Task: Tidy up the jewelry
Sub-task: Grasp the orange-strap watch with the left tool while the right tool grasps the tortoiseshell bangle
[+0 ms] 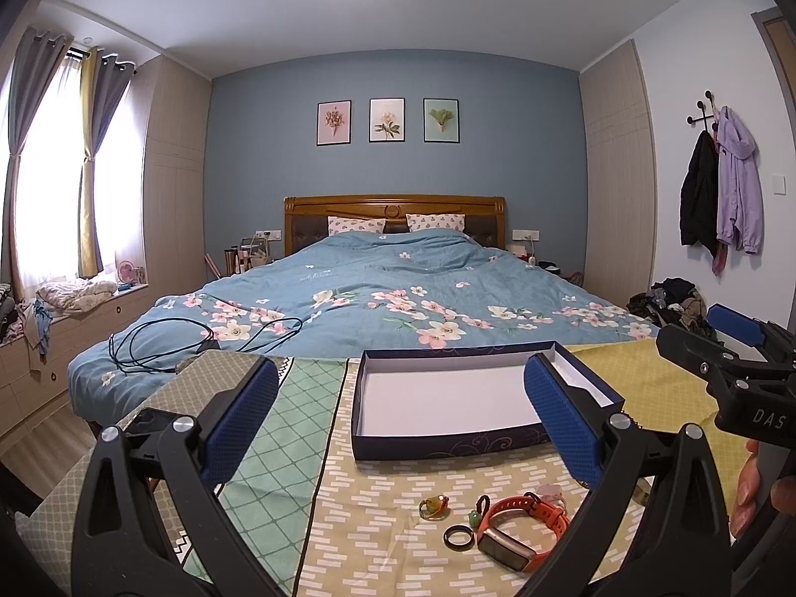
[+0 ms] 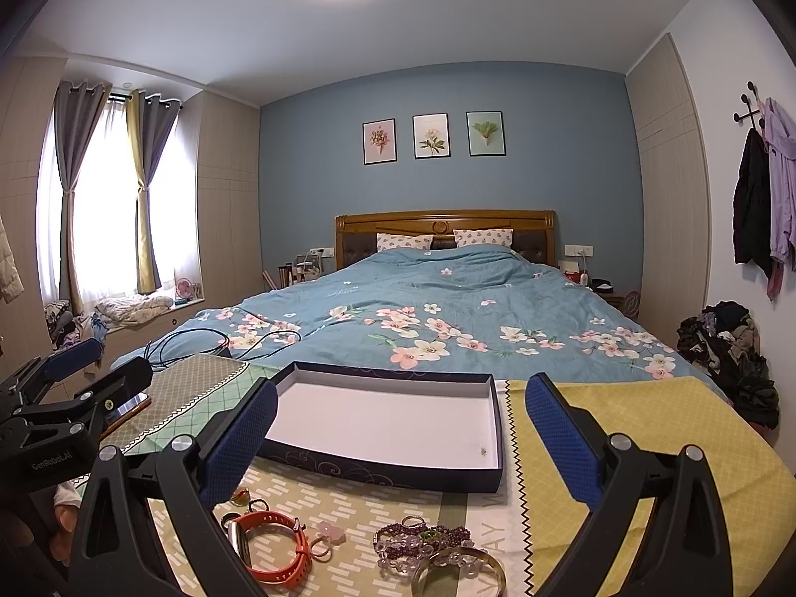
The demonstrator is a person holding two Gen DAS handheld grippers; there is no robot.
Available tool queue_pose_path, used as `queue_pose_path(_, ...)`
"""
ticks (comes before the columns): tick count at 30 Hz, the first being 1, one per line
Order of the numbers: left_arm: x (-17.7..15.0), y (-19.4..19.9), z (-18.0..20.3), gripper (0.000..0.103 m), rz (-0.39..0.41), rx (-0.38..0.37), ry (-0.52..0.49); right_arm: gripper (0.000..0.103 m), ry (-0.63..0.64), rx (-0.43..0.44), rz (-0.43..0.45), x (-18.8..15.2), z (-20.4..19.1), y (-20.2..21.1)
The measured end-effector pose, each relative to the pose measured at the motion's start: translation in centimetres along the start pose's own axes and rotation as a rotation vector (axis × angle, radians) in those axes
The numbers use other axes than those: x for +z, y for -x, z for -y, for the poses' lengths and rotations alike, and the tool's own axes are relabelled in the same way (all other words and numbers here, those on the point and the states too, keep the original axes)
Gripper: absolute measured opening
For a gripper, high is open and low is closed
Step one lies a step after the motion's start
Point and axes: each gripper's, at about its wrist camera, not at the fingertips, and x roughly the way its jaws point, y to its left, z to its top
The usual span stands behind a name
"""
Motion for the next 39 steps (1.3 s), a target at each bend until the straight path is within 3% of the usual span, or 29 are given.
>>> queue_pose_path(6, 0.0, -0.3, 0.0, 0.097, -0.01, -0.004, 0.001, 0.096, -0.002, 0.001, -0.003, -0.1, -0.1, -0.2)
queue_pose_path(11, -0.5, -1.4, -0.4, 0.097, -0.065, -0.034, 0.018, 0.096, 0.003, 0.004, -0.03, -0.3, 0.1, -0.5)
queue_pose_path(19, -2.9, -4.6, 0.0, 0.097, -0.256, -0.11, -0.048, 0.096, -0.001, -0.019, -0.188, -2.2, 2.3, -1.9)
queue_pose_path(24, -5.2, -6.6, 1.3, 0.095, -0.388, -0.174, -0.109, 0.096, -0.021, 0.005, -0.344, -3.9, 4.4, -3.4)
queue_pose_path(25, -5.8, -6.9, 1.7, 0.09, -0.418, -0.195, -0.127, 0.095, -0.029, 0.012, -0.376, -4.3, 4.8, -3.6)
queue_pose_path(27, -6.7, -7.6, 2.4, 0.08, -0.465, -0.226, -0.144, 0.081, -0.038, 0.024, -0.429, -5.2, 5.5, -3.9)
queue_pose_path(32, -7.5, -7.7, 3.0, 0.063, -0.505, -0.317, -0.131, 0.058, -0.082, 0.076, -0.538, -7.1, 6.6, -4.3)
queue_pose_path(39, -7.7, -7.3, 3.4, 0.053, -0.569, -0.451, -0.099, 0.051, -0.08, 0.093, -0.56, -7.2, 6.9, -4.7)
